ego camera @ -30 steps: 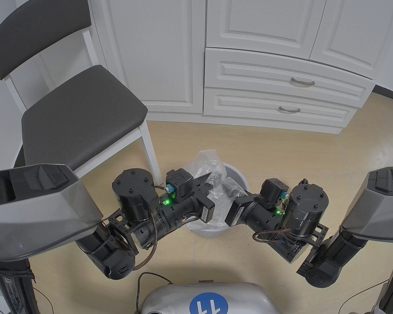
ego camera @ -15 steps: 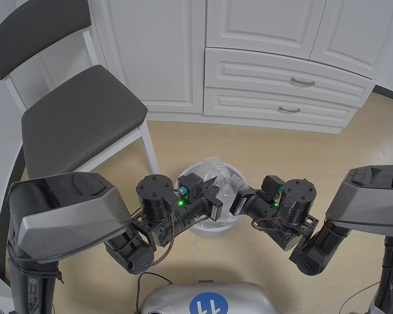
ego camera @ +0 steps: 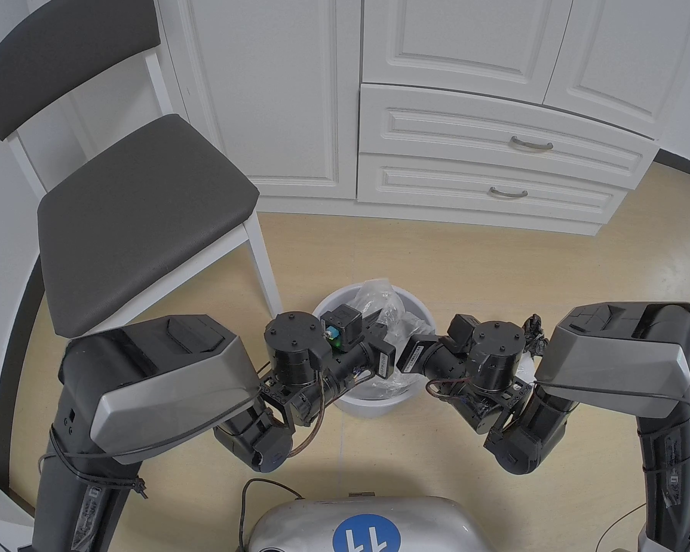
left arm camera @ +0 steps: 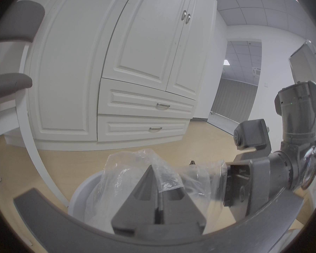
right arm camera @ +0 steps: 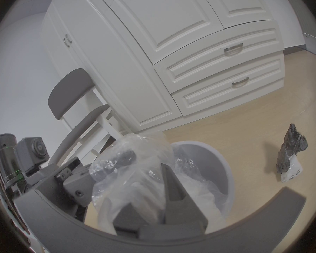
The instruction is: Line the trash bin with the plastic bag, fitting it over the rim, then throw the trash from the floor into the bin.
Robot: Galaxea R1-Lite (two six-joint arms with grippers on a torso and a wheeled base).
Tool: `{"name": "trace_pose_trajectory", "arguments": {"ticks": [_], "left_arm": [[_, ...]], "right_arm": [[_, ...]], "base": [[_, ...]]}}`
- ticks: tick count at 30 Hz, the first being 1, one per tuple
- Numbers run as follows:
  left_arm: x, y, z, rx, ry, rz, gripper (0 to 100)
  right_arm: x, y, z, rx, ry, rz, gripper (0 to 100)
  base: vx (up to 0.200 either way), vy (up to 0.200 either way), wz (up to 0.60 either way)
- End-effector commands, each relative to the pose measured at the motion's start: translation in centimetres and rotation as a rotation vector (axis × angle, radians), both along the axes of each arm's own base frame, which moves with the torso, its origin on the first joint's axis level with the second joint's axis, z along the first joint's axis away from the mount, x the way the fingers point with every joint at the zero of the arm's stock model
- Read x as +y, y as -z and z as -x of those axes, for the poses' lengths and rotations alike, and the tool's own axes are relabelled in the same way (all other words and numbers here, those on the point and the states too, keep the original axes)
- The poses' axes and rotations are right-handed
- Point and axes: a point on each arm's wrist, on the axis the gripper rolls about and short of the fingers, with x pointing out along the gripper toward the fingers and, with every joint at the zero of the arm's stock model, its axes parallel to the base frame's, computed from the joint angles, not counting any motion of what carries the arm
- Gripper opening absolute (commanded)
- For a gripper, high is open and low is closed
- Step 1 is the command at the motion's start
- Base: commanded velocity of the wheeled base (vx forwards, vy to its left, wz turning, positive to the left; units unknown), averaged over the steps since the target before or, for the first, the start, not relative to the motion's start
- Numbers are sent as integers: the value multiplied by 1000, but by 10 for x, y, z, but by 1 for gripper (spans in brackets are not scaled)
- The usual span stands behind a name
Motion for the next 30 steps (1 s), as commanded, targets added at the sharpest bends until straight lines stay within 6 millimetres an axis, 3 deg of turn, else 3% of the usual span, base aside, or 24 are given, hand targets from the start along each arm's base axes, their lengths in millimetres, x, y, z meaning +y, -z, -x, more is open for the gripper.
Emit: {"name": "trace_pose_trajectory", "arguments": {"ticks": [1,6,15,19,24,30], "left_arm": [[-4,14,-6,11,-2,-3,0],[-2,24,-19,18,-24,-6,0],[9,23,-35,32,-63,5,0],[21,16,-49,23,-101,12,0],[37,1,-63,2,-145,31,0],[40,-4,-64,-5,-151,36,0]], "right_arm": [[-1,12,-6,8,11,-5,0],[2,19,-13,11,20,-21,0],[2,29,-22,11,51,-26,0],[2,41,-38,-4,87,-34,0],[-1,29,-65,-93,184,-98,0],[0,35,-70,-94,201,-98,0]], "base": [[0,0,0],[0,0,0],[0,0,0],[0,0,0],[0,0,0],[0,0,0]]}}
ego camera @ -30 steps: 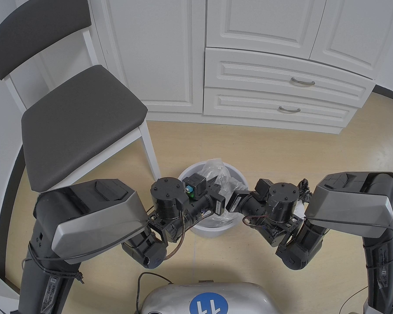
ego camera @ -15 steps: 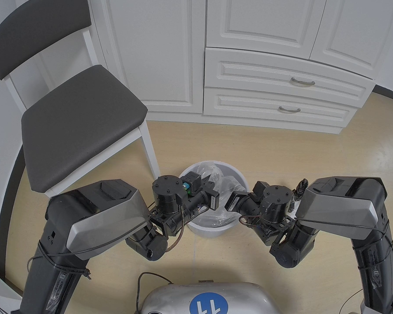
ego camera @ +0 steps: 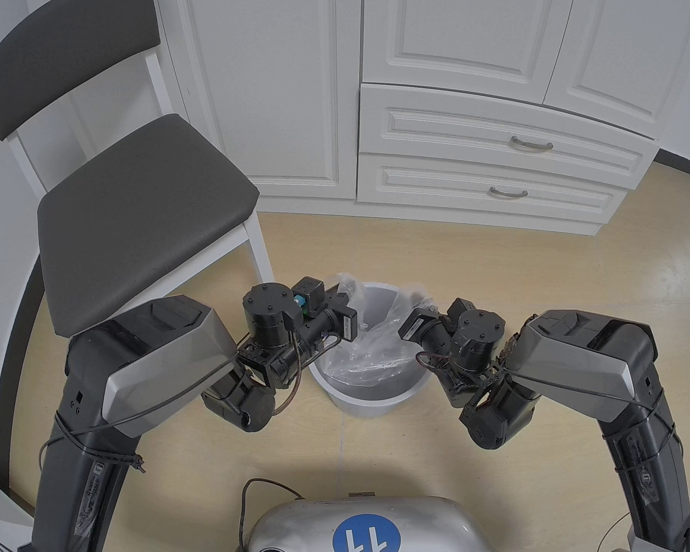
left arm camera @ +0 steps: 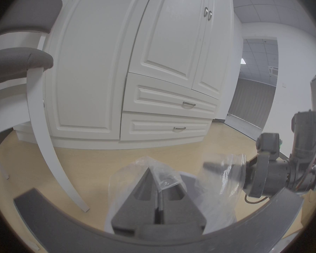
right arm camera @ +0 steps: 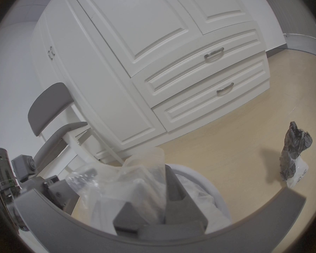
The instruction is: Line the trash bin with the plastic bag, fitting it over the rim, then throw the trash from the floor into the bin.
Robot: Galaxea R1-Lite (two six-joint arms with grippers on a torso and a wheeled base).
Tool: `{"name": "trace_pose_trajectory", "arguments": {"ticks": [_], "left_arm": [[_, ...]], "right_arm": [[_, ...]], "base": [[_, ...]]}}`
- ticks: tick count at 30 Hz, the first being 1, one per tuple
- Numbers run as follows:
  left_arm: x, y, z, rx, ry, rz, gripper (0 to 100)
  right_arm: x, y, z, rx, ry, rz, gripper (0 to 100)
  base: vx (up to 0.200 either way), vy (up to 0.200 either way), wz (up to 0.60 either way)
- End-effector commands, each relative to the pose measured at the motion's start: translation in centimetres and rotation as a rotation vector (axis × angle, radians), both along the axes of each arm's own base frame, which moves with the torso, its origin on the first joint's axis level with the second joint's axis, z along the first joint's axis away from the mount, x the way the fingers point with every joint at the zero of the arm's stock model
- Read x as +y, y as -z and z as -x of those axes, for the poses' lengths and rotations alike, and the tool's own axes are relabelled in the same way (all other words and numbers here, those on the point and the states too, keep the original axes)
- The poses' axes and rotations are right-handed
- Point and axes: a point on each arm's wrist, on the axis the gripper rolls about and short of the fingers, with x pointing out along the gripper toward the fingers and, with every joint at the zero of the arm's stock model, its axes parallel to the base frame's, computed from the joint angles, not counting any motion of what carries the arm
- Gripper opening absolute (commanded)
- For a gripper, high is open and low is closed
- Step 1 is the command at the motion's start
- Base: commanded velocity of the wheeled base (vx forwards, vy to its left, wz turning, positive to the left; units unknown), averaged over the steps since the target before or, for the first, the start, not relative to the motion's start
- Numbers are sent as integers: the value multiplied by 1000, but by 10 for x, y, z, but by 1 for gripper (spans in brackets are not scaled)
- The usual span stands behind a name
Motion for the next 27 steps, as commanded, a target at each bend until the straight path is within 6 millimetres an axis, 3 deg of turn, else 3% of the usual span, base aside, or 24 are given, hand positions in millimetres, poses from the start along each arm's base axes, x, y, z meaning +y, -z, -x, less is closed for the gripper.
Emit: {"name": "trace_pose_trajectory", "arguments": {"ticks": [1,7,11,15,20,27], "left_arm": [[4,-10,-2,-21,-10,11,0],[17,-24,-1,-21,-38,7,0],[33,-33,10,31,-46,-36,0],[41,-39,15,77,-56,-69,0],[54,-39,13,114,-84,-124,0],[71,-37,7,128,-122,-181,0]], "right_arm": [[-1,11,-5,-4,9,-2,0],[-8,-5,0,-14,21,16,0],[-19,-14,7,-18,35,119,0],[-31,-12,8,-15,64,225,0],[-61,-2,9,19,115,433,0],[-77,15,18,81,122,597,0]], "base": [[0,0,0],[0,0,0],[0,0,0],[0,0,0],[0,0,0],[0,0,0]]}}
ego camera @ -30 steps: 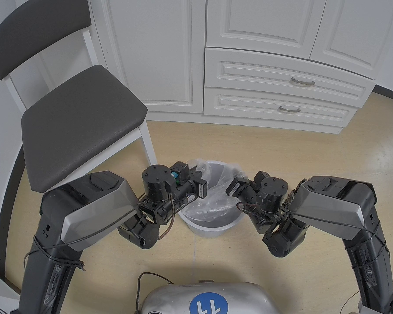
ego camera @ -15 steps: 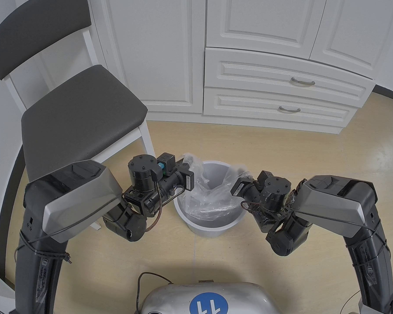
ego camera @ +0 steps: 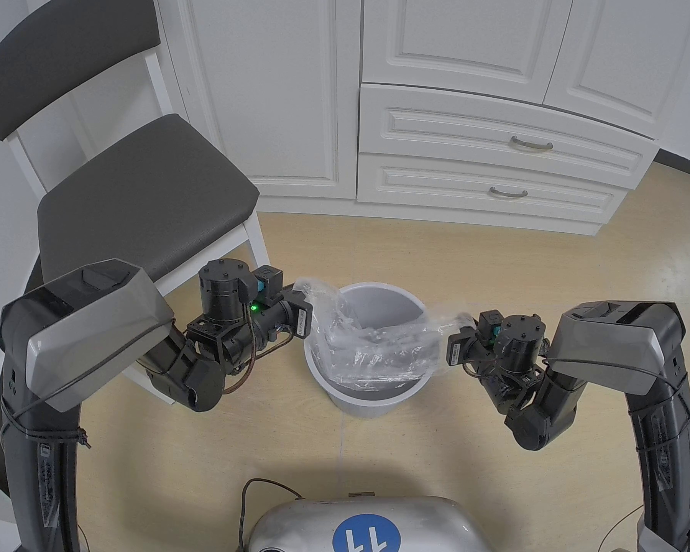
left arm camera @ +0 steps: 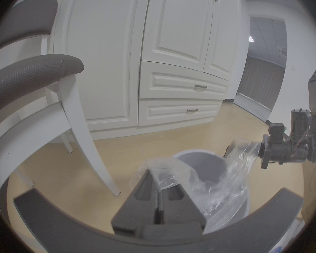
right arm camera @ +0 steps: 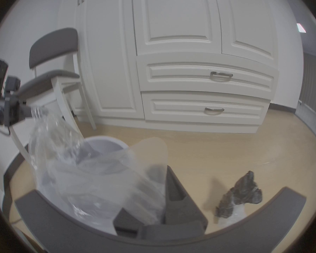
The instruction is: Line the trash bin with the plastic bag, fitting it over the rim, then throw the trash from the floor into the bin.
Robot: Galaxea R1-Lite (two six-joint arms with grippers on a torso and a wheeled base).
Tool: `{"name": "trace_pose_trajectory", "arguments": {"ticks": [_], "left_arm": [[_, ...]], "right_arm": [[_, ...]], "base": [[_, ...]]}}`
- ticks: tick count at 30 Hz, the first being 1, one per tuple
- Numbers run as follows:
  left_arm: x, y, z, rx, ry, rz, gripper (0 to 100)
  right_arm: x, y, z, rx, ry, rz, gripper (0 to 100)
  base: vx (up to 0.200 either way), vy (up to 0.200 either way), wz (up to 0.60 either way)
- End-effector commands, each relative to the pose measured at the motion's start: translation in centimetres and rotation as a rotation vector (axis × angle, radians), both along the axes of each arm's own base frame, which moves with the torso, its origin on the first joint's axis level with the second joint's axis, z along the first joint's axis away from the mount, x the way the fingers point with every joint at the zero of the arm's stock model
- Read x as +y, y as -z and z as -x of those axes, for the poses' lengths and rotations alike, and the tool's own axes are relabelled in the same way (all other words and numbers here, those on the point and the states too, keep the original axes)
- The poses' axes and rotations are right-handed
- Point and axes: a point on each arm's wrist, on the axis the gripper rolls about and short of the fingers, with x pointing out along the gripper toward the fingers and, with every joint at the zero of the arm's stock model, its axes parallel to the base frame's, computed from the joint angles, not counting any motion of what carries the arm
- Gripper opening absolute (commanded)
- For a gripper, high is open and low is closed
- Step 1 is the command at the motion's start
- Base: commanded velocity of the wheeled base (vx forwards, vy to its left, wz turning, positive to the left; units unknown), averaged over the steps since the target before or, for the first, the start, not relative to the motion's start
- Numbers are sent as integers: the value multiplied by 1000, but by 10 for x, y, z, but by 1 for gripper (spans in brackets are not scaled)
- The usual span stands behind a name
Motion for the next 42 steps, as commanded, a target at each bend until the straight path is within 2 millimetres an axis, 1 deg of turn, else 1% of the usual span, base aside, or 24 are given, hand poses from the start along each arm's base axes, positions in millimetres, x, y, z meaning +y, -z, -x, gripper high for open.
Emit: {"name": "trace_pose_trajectory", "arguments": {"ticks": [1,3,8,12,15,16,19,26,30,34,35,36,37,38,39,41,42], "left_arm": [[17,-6,-4,6,-38,-25,0],[24,-8,-6,13,-51,-46,0],[37,-4,-9,35,-74,-98,0],[38,-3,-9,37,-75,-102,0],[38,-4,-9,37,-75,-102,0],[39,-4,-9,36,-78,-101,0],[42,-8,-10,32,-86,-99,0],[46,-11,-8,54,-92,-107,0],[49,-15,-6,48,-95,-106,0],[52,-16,5,90,-72,-132,0],[52,-16,5,90,-72,-132,0],[58,-16,18,115,13,-187,0],[58,-16,18,115,13,-187,0],[68,-19,28,125,75,-226,0],[68,-19,28,125,75,-226,0],[77,-24,38,135,119,-262,0],[77,-25,38,135,117,-261,0]], "right_arm": [[-13,5,5,21,20,57,0],[-19,8,7,38,30,88,0],[-26,18,17,89,27,178,0],[-33,23,27,131,25,243,0],[-39,25,30,149,28,285,0],[-42,26,32,159,31,313,0],[-45,27,38,178,28,341,0],[-54,30,43,206,35,398,0],[-58,27,44,209,41,410,0],[-61,28,53,236,29,446,0],[-61,28,53,236,29,446,0],[-63,30,61,259,0,488,0],[-63,30,61,259,0,488,0],[-65,26,69,268,-33,511,0],[-65,26,69,268,-33,511,0],[-69,19,83,285,-71,544,0],[-69,19,84,286,-72,545,0]], "base": [[0,0,0],[0,0,0],[0,0,0],[0,0,0],[0,0,0],[0,0,0],[0,0,0],[0,0,0],[0,0,0],[0,0,0],[0,0,0],[0,0,0],[0,0,0],[0,0,0],[0,0,0],[0,0,0],[0,0,0]]}}
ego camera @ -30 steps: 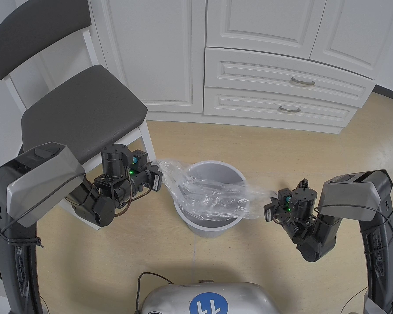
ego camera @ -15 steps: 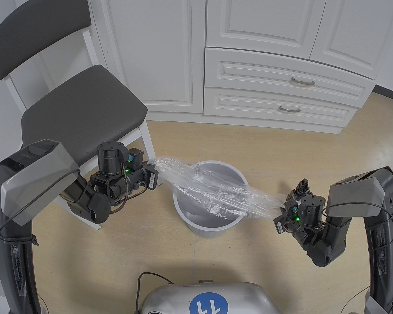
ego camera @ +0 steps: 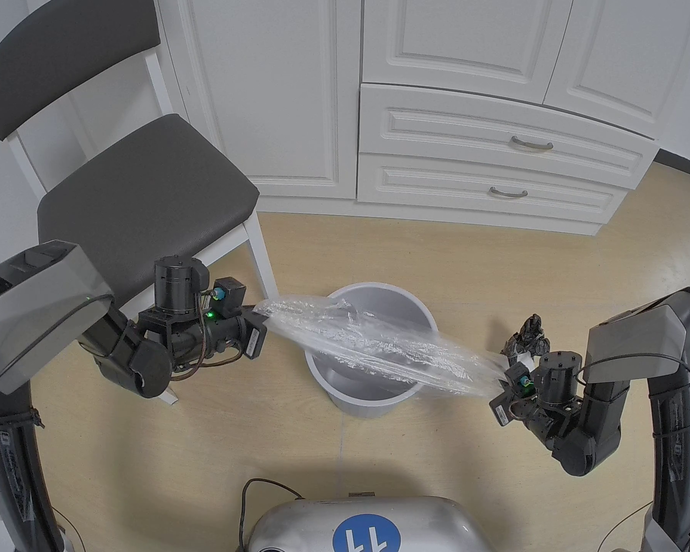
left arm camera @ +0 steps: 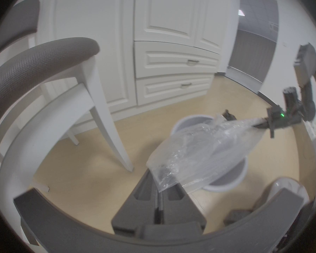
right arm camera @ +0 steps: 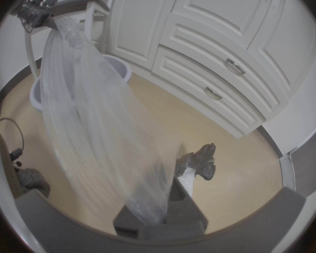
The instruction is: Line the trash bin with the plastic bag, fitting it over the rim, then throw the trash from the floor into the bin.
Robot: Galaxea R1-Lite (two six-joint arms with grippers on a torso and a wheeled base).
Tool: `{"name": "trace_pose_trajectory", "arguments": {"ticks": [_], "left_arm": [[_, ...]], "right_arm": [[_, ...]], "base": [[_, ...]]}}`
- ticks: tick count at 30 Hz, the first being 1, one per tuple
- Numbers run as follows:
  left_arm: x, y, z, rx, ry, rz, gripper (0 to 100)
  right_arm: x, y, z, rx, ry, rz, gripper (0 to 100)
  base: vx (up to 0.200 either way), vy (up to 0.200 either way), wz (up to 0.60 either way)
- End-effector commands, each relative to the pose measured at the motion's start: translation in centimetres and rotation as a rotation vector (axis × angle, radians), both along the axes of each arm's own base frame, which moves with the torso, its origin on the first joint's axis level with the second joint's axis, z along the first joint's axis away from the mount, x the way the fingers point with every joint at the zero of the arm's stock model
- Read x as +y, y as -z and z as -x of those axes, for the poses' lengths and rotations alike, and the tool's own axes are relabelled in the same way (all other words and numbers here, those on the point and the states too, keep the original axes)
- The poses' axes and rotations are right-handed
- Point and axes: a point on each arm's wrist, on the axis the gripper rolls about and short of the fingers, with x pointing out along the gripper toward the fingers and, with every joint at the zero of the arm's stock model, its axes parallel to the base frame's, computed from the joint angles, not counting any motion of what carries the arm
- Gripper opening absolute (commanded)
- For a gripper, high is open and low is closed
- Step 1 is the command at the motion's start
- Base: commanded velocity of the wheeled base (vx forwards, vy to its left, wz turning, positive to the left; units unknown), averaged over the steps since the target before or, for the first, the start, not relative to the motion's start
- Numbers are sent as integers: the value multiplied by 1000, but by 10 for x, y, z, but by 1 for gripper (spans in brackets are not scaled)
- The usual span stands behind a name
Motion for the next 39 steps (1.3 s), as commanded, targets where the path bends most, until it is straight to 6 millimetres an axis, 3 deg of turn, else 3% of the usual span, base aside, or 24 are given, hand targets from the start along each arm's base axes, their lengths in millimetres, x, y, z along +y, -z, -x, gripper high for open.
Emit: {"name": "trace_pose_trajectory", "arguments": {"ticks": [1,14,23,31,39], "left_arm": [[18,-17,23,11,56,-44,0],[38,-27,38,45,121,-99,0],[46,-11,35,83,150,-169,0],[39,21,16,145,161,-181,0],[35,33,-1,140,138,-179,0]], "right_arm": [[-6,-15,24,27,-58,49,0],[-11,-27,55,73,-119,114,0],[-5,-20,66,122,-165,151,0],[4,10,54,170,-175,160,0],[9,23,32,133,-135,120,0]], "base": [[0,0,0],[0,0,0],[0,0,0],[0,0,0],[0,0,0]]}}
